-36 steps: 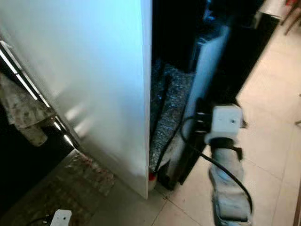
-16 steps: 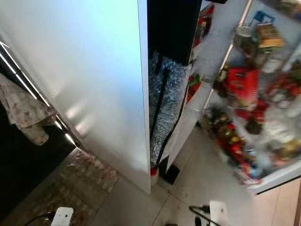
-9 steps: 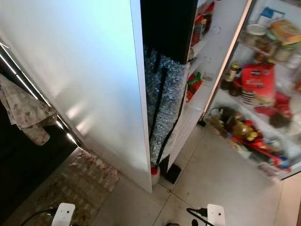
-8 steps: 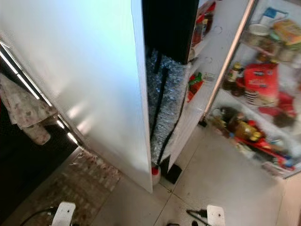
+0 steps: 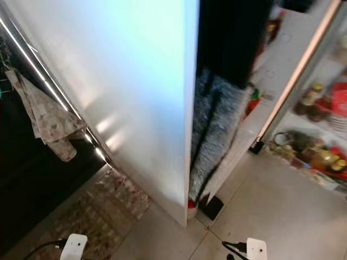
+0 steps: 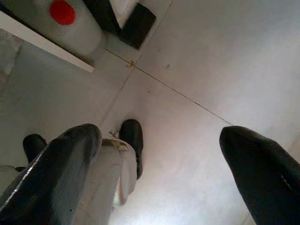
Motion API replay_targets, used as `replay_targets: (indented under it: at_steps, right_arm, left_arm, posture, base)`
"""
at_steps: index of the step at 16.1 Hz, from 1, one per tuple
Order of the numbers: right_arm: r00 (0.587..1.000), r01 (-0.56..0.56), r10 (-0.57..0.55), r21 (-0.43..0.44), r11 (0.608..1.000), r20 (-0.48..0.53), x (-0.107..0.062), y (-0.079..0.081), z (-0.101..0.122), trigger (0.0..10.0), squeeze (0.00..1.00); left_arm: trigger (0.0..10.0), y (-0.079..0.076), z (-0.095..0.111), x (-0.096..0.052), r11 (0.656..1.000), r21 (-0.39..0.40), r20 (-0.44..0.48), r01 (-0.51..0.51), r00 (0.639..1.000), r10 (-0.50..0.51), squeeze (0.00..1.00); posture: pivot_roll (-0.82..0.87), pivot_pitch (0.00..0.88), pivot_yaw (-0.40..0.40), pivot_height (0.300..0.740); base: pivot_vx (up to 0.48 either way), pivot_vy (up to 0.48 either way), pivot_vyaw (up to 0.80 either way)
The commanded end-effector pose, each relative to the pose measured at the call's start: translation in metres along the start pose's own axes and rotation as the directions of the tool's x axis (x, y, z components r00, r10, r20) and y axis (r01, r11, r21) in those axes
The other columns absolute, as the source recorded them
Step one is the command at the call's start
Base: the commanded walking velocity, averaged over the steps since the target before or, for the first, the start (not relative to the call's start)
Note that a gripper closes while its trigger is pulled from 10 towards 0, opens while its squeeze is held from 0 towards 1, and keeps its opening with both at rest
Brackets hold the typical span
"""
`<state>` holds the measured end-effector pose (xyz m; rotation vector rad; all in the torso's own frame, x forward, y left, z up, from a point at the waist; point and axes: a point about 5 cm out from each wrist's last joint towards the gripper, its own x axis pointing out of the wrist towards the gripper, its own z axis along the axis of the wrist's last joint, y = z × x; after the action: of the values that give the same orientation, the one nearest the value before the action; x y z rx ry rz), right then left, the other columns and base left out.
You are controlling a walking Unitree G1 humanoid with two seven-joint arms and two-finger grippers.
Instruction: Restocking fridge
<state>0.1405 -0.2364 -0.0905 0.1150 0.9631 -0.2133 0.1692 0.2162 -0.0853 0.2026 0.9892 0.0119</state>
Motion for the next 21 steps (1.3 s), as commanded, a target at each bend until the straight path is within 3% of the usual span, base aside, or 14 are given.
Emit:
replay_targets:
  at_steps: [1,6,21]
  right_arm:
    - [1.000,-0.004,0.003,-0.014,1.000,-0.010,-0.0009,0.0003,-0.0043,10.0,0.00]
    - [1.000,0.010,-0.009,0.045,0.999,-0.003,-0.0008,0.0009,-0.0045,10.0,0.00]
    - [1.000,0.016,-0.016,0.050,0.999,-0.006,-0.0008,-0.0003,-0.0044,10.0,0.00]
  left_arm:
    - [10.0,0.0062,-0.0083,-0.0017,1.000,0.027,-0.032,-0.010,0.999,0.011,0.00]
    - [10.0,0.0067,-0.0073,-0.0016,1.000,0.010,-0.025,-0.015,1.000,0.015,0.00]
    - [10.0,0.0051,-0.0120,-0.0027,0.999,-0.027,-0.024,-0.021,1.000,0.020,0.00]
  posture:
    - [-0.07,0.166,0.068,0.740]
    - [-0.07,0.184,0.063,0.740]
    - [-0.06,0.195,0.056,0.740]
  base:
    - [0.345,-0.285,0.75]
    - [0.324,-0.229,0.15]
    - [0.000,0.000,0.00]
